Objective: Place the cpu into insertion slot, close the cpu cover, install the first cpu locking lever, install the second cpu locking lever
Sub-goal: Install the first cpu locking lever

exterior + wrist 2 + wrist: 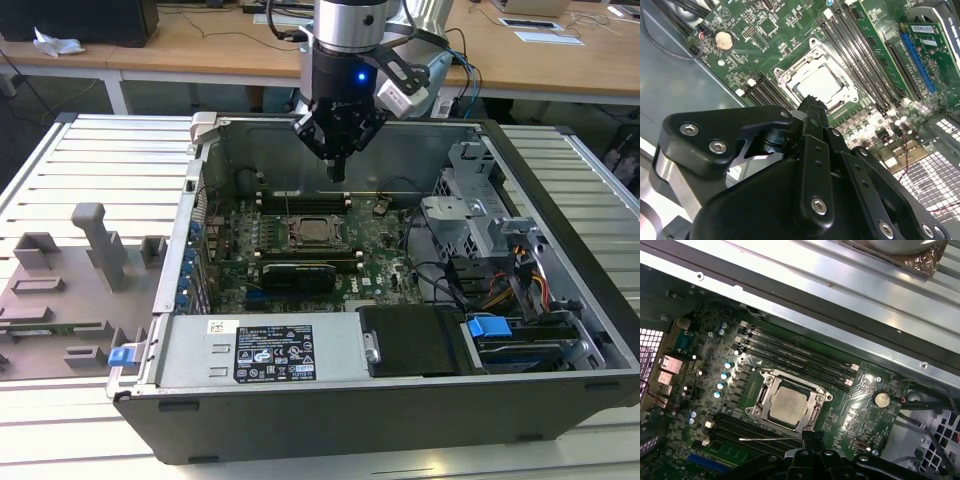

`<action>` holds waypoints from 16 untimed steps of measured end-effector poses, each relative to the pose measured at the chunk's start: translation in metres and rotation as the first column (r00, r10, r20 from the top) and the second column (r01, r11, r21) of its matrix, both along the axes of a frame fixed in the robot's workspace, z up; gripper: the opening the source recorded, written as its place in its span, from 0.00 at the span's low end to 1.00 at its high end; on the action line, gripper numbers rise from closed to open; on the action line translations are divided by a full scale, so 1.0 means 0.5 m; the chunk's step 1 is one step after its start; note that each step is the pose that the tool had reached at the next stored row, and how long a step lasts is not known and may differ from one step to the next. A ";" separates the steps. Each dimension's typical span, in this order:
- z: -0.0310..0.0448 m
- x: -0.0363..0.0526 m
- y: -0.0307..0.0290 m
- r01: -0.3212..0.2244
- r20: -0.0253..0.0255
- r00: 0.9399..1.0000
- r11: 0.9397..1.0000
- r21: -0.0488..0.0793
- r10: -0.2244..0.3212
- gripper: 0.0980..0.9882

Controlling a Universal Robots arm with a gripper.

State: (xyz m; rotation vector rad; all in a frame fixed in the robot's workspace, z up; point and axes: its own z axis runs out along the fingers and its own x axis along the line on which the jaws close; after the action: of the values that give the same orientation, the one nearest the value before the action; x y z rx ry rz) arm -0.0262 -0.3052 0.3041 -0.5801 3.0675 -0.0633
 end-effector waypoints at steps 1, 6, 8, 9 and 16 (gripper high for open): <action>0.000 0.000 0.000 -0.009 0.000 1.000 1.000 0.000 0.009 0.01; 0.000 0.000 0.000 -0.035 0.000 0.999 0.999 0.000 0.035 0.01; 0.000 0.000 0.000 -0.036 0.000 0.999 0.999 0.000 0.036 0.01; 0.000 0.000 0.000 -0.036 0.000 0.999 0.999 0.000 0.036 0.01; -0.001 0.000 0.000 0.090 0.000 0.996 0.996 0.000 -0.090 0.01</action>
State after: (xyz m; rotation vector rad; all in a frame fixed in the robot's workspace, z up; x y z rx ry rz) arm -0.0262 -0.3052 0.3038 -0.4413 3.0924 -0.0651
